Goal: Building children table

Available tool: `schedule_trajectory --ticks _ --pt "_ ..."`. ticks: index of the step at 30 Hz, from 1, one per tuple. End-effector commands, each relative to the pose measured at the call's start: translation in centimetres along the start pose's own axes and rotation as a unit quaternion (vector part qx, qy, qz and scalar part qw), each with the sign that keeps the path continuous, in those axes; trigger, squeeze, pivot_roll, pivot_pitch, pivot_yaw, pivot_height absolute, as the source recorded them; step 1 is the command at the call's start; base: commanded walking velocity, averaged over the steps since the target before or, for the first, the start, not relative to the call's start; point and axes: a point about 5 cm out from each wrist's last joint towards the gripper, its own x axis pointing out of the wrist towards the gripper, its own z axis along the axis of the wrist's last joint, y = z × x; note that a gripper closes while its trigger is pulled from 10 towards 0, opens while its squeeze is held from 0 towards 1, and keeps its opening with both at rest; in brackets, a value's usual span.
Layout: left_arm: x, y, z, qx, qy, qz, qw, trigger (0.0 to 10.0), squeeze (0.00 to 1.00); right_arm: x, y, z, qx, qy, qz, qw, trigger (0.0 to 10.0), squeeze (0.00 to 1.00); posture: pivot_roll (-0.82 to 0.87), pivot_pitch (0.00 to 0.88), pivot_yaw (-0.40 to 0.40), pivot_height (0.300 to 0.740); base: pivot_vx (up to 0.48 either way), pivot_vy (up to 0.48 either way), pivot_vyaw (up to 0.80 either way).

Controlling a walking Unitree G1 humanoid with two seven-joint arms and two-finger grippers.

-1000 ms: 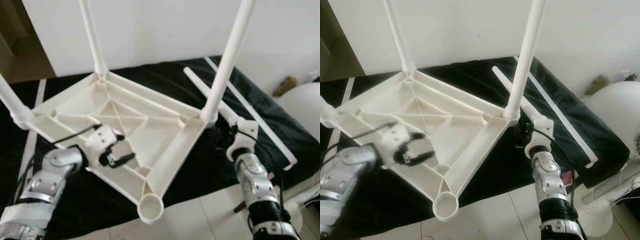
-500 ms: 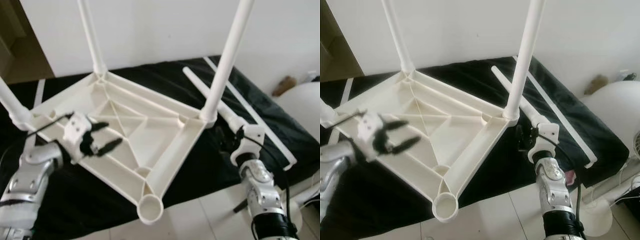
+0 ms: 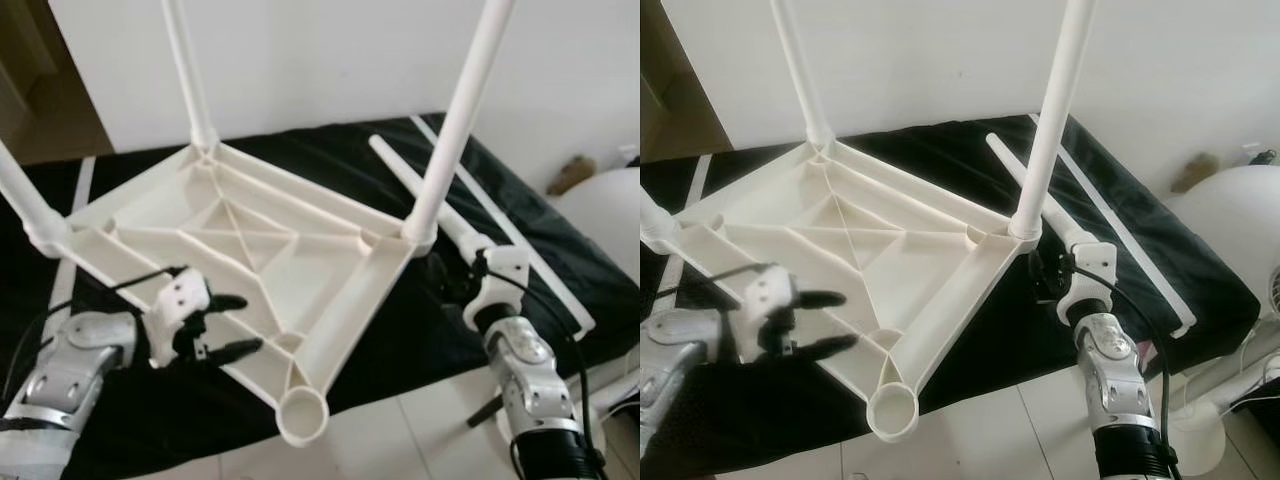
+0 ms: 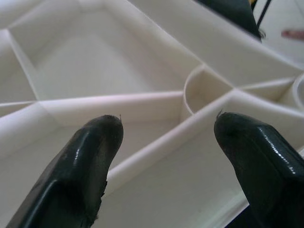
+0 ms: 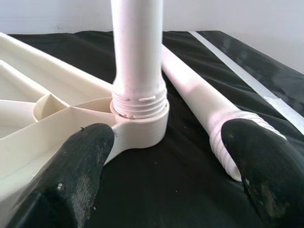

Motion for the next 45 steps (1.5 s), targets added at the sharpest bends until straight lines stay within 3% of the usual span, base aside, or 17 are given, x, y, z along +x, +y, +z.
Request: schedule_trajectory --ticks 1,11,18,26,28,31,39,40,41,42,43,45 --pt "0.4 0.5 -0.3 0.024 0.022 0.028 0.999 10.0 0.0 0.0 0.1 -0.1 0.003 0.005 0.005 1.0 10.0 0.0 -0.01 0.022 -0.019 0.74 0.0 0.0 0.0" --pt "0.7 1.6 -0.6 0.045 0.056 0.04 0.997 10.0 0.0 0.3 0.0 0.4 -0.001 0.001 0.01 1.0 10.0 0.0 -0.01 0.027 -0.011 0.74 0.0 0.0 0.0" --pt "0.9 3.3 -1.3 0.071 0.116 0.056 0.989 10.0 0.0 0.3 -0.1 0.5 -0.005 0.001 0.01 1.0 10.0 0.0 -0.02 0.036 0.004 0.74 0.0 0.0 0.0" --pt "0.9 4.8 -2.0 0.041 0.151 0.09 0.984 10.0 0.0 0.2 -0.2 0.5 -0.006 0.0 0.006 1.0 10.0 0.0 -0.03 0.045 0.02 0.74 0.0 0.0 0.0" --pt "1.0 4.9 -2.1 0.028 0.149 0.094 0.984 10.0 0.0 0.2 -0.2 0.5 -0.006 0.0 0.005 1.0 10.0 0.0 -0.03 0.047 0.025 0.74 0.0 0.0 0.0" --pt "1.3 5.2 -2.2 -0.025 0.133 0.116 0.984 10.0 0.0 0.2 -0.1 0.5 -0.003 0.0 0.002 1.0 10.0 0.0 -0.03 0.05 0.029 0.74 0.0 0.0 0.0" --pt "1.9 5.3 -2.1 -0.055 0.117 0.136 0.982 10.0 0.0 0.2 0.0 0.5 -0.001 -0.001 0.002 1.0 10.0 0.0 -0.03 0.053 0.028 0.74 0.0 0.0 0.0" --pt "2.2 5.1 -2.1 -0.062 0.116 0.135 0.982 7.6 0.0 0.2 0.1 0.5 0.0 -0.001 0.002 1.0 10.0 0.0 -0.03 0.054 0.026 0.74 0.0 0.0 0.0" --pt "2.4 5.0 -2.2 -0.071 0.115 0.137 0.981 3.0 0.0 0.3 0.1 0.5 0.002 -0.001 0.003 1.0 10.0 0.0 -0.03 0.055 0.025 0.74 0.0 0.0 0.0" --pt "2.4 5.0 -2.2 -0.071 0.115 0.137 0.981 3.0 0.0 0.3 0.1 0.5 0.002 -0.001 0.003 1.0 10.0 0.0 -0.03 0.055 0.025 0.74 0.0 0.0 0.0" --pt "2.6 4.9 -2.3 -0.077 0.115 0.138 0.981 0.0 0.0 0.3 0.2 0.5 0.002 -0.001 0.003 1.0 10.0 0.0 -0.03 0.057 0.024 0.74 0.0 0.0 0.0" --pt "2.9 4.7 -2.4 -0.087 0.119 0.144 0.979 0.0 0.0 0.4 0.3 0.6 0.003 -0.001 0.004 1.0 10.0 0.0 -0.02 0.058 0.024 0.74 0.0 0.0 0.0"
